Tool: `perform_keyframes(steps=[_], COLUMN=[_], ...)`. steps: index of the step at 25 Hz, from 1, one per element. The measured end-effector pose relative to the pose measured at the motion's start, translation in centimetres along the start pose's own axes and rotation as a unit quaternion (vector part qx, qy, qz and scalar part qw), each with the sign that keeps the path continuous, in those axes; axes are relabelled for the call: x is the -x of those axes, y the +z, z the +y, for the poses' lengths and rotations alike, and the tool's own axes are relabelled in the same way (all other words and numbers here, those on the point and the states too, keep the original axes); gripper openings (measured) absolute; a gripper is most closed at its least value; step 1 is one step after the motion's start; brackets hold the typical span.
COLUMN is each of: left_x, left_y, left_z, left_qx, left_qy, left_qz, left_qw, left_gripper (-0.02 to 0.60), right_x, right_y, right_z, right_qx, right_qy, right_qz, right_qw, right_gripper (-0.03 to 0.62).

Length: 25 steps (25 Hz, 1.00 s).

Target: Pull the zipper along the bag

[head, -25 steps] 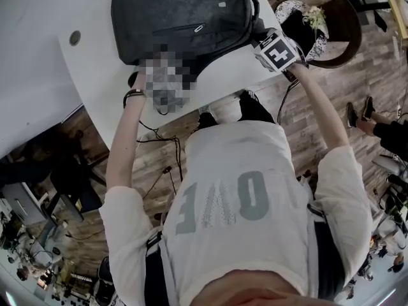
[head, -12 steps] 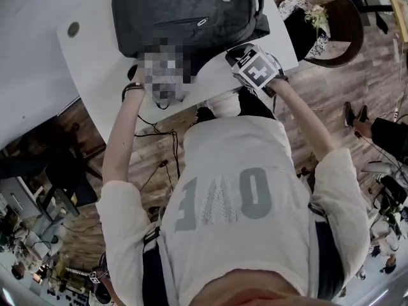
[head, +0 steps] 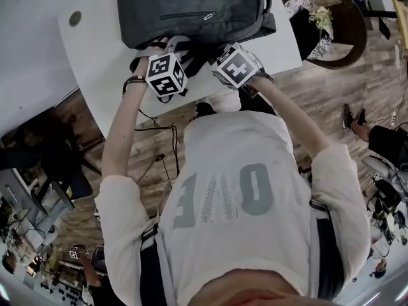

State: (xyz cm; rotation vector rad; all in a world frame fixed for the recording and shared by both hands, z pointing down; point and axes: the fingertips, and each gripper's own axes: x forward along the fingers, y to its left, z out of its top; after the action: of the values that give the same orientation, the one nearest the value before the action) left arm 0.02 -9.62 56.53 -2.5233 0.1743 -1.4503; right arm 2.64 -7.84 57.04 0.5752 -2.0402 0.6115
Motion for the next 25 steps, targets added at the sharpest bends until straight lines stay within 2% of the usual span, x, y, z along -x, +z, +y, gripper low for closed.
perform_keyframes(steps=[6,9,21,25], left_x=[0.2,0.2,0.3,0.5], left_y=[-0.1,-0.2,-0.4,0.1], left_z=[0.2,0.1,0.3,0.8], left_qx=[0.001,-0.002,0.000,0.020], left_qy=[0.001,0.003,0.000,-0.001], left_qz=[-0.013,-0.014,-0.013,-0.017], left_qw=[0.9999,0.9999,0.9999,0.9996], left_gripper=[0.193,0.193,0.193,0.184], right_x=[-1.7,-2.0,-2.0,-1.3], right_y=[1.7,1.8,2.3,1.8], right_z=[2.1,2.0,1.5,1.0], right_qx=[0.031,0.040,0.010,-0.003], right_qy=[0.023,0.021,0.020,0.018], right_qz=[0.034,0.040,0.013,0.010], right_qw=[0.999,0.998,1.000,1.000], right_gripper=[0.034,0.034,0.034,0.037])
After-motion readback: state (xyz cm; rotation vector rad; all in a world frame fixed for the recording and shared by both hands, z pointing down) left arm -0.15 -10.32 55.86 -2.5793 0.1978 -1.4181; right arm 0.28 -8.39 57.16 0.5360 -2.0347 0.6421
